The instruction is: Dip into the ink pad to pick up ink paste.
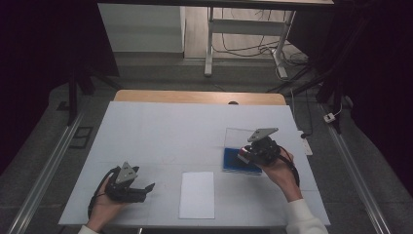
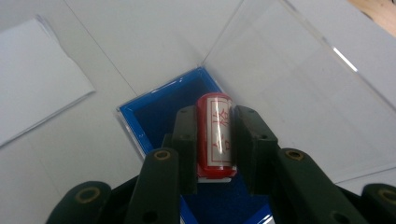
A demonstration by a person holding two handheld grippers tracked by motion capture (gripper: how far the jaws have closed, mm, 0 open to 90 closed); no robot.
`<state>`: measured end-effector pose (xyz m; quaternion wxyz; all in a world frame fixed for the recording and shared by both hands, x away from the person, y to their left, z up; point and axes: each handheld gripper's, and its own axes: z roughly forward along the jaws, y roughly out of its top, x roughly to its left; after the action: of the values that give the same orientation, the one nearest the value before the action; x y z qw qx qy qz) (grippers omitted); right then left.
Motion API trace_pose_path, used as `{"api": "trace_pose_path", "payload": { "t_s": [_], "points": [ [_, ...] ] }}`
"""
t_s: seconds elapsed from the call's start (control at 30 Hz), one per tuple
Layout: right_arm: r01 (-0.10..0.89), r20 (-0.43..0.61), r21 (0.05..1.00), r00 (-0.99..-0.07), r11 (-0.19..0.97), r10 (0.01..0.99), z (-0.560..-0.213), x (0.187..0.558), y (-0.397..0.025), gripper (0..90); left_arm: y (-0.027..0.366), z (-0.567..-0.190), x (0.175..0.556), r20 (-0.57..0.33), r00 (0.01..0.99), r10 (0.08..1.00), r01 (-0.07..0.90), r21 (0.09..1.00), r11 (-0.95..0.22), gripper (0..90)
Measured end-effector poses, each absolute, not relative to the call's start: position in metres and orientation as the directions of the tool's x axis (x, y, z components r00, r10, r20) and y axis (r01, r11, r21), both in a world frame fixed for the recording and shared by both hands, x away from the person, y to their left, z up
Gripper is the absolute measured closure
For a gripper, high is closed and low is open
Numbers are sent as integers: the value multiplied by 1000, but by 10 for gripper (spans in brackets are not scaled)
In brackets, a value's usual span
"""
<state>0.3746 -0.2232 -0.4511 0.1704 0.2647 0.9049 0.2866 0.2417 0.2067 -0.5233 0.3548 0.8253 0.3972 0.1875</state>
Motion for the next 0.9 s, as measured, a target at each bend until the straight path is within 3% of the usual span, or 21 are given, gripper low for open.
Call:
{"api": "trace_pose_path", "payload": {
  "t_s": [0.9],
  "points": [
    [398,-182,557,-798,729,574,-463,379,-217,701,205,-525,241,47,619,784,519,725,-453,176]
  ]
}}
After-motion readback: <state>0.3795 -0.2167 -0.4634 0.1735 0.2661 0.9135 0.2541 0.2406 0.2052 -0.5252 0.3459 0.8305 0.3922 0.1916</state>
